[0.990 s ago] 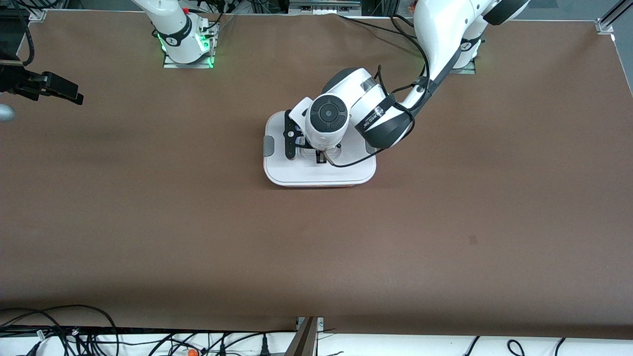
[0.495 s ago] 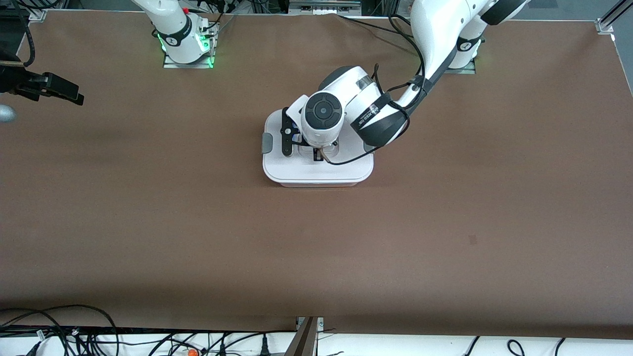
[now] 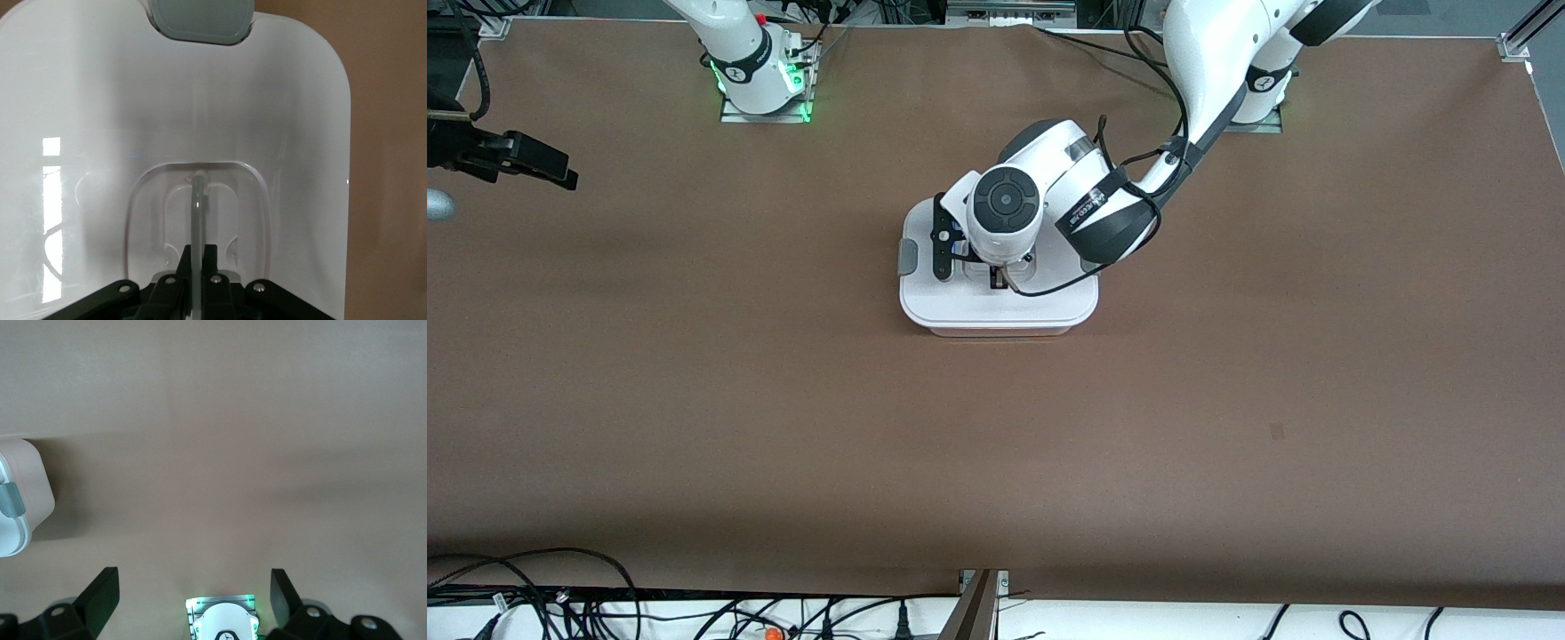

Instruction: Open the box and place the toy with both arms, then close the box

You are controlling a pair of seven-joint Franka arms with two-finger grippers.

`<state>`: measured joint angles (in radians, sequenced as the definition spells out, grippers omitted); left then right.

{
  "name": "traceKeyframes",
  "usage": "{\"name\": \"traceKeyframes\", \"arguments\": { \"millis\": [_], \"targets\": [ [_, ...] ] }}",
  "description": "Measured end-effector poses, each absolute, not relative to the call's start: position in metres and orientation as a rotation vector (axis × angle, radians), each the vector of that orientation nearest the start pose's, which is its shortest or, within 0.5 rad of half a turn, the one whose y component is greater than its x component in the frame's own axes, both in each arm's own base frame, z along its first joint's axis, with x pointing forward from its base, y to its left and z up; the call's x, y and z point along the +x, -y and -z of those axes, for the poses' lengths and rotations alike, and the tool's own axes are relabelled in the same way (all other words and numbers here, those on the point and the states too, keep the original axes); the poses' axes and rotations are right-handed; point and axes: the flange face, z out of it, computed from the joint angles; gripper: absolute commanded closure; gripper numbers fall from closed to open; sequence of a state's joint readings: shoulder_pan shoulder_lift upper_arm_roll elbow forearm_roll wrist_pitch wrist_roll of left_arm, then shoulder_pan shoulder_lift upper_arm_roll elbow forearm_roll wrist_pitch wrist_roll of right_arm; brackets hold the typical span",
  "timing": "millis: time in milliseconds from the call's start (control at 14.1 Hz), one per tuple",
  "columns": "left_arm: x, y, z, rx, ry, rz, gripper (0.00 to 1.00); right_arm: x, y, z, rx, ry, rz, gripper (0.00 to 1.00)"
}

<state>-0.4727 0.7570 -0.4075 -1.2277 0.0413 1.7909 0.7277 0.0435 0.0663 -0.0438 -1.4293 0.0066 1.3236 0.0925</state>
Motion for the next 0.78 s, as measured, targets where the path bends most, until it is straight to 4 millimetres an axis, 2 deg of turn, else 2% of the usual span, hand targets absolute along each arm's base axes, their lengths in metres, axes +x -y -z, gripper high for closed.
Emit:
{"name": "traceKeyframes", "arguments": {
  "millis": [71, 141, 212, 566, 707, 778],
  "targets": [
    [0.522, 0.507, -0.335, -2.417, -2.338, -0.261, 1.0, 0.548, -0.002, -0.633, -3.131, -0.144, -0.27, 0.0],
    [0.522, 0.507, -0.335, -2.417, -2.338, -0.261, 0.43, 0.548, -0.002, -0.633, -3.131, -0.144, -0.27, 0.0],
    [0.522, 0.507, -0.335, -2.417, -2.338, -0.261, 0.0, 0.548, -0.002, -0.633, -3.131, -0.144, -0.27, 0.0],
    [0.525, 0.505, -0.343, -2.43, -2.322, -0.254, 0.0, 0.548, -0.002, -0.633, -3.131, -0.144, -0.27, 0.0],
    [0.523, 0.5, -0.362, -2.487, -2.234, -0.298, 0.0, 0.549, -0.002, -0.633, -3.131, -0.143, -0.27, 0.0],
    [0.522, 0.493, -0.379, -2.546, -2.138, -0.328, 0.0, 0.549, -0.002, -0.633, -3.131, -0.143, -0.27, 0.0]
  ]
}}
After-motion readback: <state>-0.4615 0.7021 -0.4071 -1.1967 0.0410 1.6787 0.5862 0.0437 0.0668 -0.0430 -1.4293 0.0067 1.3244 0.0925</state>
